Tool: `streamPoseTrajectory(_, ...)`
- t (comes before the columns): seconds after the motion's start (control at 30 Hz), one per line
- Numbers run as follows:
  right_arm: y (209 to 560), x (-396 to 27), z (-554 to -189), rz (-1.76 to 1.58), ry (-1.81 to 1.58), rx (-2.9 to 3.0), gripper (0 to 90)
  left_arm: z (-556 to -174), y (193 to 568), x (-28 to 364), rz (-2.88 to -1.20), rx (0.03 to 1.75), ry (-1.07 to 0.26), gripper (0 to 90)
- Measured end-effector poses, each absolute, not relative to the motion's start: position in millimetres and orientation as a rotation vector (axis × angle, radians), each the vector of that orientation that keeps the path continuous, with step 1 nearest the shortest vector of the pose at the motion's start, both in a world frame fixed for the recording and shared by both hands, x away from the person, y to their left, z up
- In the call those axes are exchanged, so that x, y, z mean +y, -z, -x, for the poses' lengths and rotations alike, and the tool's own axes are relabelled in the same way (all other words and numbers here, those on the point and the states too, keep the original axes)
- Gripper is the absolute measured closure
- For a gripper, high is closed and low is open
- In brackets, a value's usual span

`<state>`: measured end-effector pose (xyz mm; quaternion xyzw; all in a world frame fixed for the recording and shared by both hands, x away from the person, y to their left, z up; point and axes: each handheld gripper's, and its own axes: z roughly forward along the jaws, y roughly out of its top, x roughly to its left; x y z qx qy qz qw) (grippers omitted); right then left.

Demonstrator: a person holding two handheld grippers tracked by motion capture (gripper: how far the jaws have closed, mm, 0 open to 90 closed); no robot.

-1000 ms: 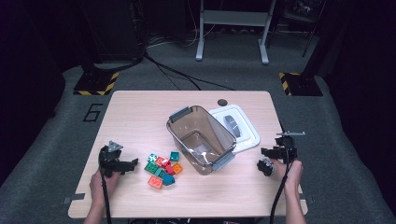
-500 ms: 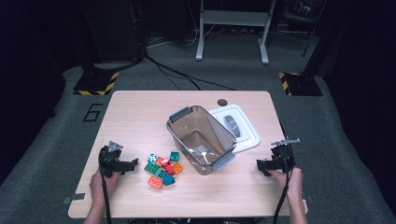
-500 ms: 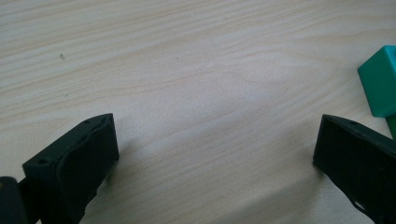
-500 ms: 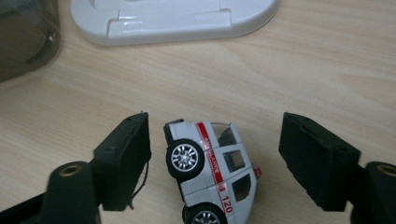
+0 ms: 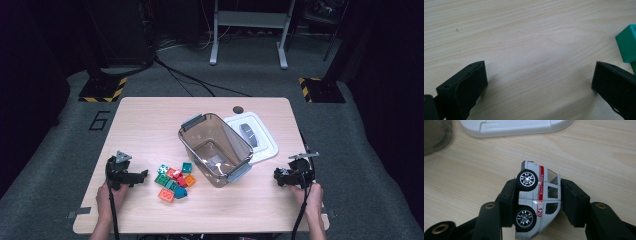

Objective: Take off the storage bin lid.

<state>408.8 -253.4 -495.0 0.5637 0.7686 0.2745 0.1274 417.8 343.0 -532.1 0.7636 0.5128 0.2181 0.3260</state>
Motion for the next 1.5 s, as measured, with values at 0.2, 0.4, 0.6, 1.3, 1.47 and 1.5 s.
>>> streamPoseTrajectory(0.2,488.1,-252.6,-410.4,-1.658,-0.852,2.188,49.9,-417.8,532.2,342.8,-1.997,1.346,-0.571,0.0)
streamPoseTrajectory(0.4,472.5,-251.9,-414.5,-1.619,-0.893,2.163,49.9,-417.8,532.0,343.0,-2.002,1.343,-0.571,0.0)
streamPoseTrajectory(0.6,458.7,-247.8,-419.9,-1.599,-0.912,2.147,49.9,-417.8,532.0,343.0,-2.002,1.343,-0.571,0.0)
streamPoseTrajectory(1.3,412.2,-226.3,-439.8,-1.515,-0.972,2.116,49.8,-417.8,532.3,342.4,-1.991,1.349,-0.571,0.0)
streamPoseTrajectory(1.47,398.7,-221.3,-443.9,-1.486,-0.979,2.117,49.8,-417.9,532.1,343.0,-2.001,1.344,-0.572,0.0)
streamPoseTrajectory(1.5,397.1,-220.7,-444.6,-1.481,-0.986,2.115,49.8,-417.8,532.2,342.8,-1.997,1.346,-0.571,0.0)
